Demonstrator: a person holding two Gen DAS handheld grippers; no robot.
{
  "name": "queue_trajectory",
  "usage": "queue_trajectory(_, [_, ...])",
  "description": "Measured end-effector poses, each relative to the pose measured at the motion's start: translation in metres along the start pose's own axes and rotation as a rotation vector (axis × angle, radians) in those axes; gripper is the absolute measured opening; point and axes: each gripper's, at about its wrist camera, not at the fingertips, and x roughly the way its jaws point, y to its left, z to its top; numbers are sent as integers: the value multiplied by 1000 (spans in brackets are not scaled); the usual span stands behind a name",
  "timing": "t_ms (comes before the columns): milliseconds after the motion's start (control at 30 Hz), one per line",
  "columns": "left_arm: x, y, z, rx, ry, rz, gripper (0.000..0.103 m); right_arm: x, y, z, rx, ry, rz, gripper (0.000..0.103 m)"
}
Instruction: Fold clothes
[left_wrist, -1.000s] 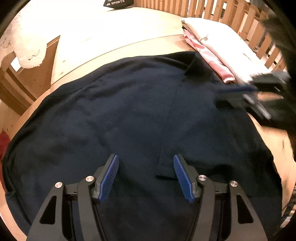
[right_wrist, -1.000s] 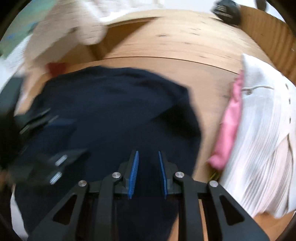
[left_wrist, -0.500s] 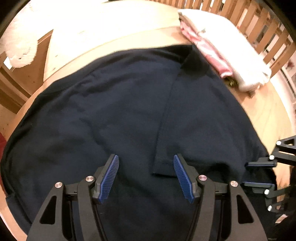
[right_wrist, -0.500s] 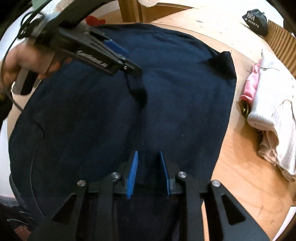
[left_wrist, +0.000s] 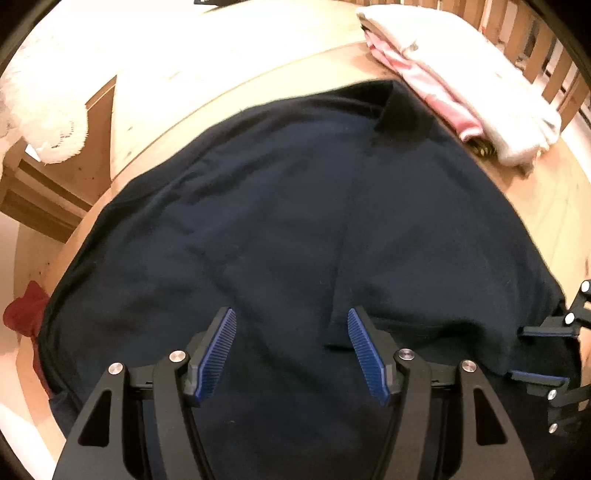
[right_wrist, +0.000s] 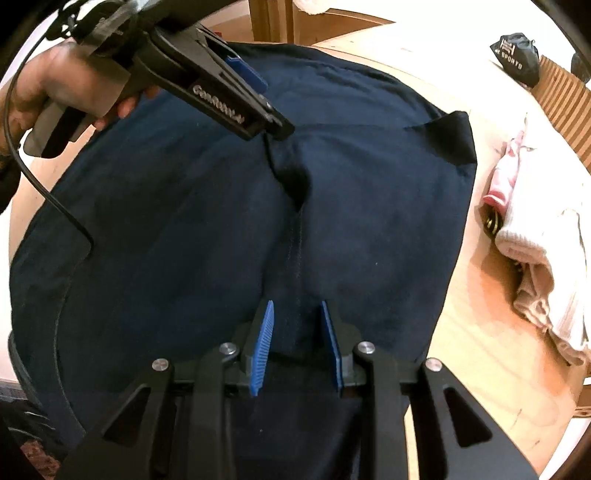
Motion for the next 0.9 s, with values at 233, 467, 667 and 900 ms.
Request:
queue_trajectory(233, [11,10,3,-82,69,-179,61,10,5,9,3,8,28,40])
queue_trajectory(467, [17,-7,4,-11,77,-200,52,12,10,8,-31,9,-14,41])
queue_trajectory(667, [23,-15,0,18,98,-205,38,14,2,10,-19,7,-1,41])
queue_trajectory(900, [26,-20,-5,50,91,-201,17,18,0,14,-40,4,-26,41])
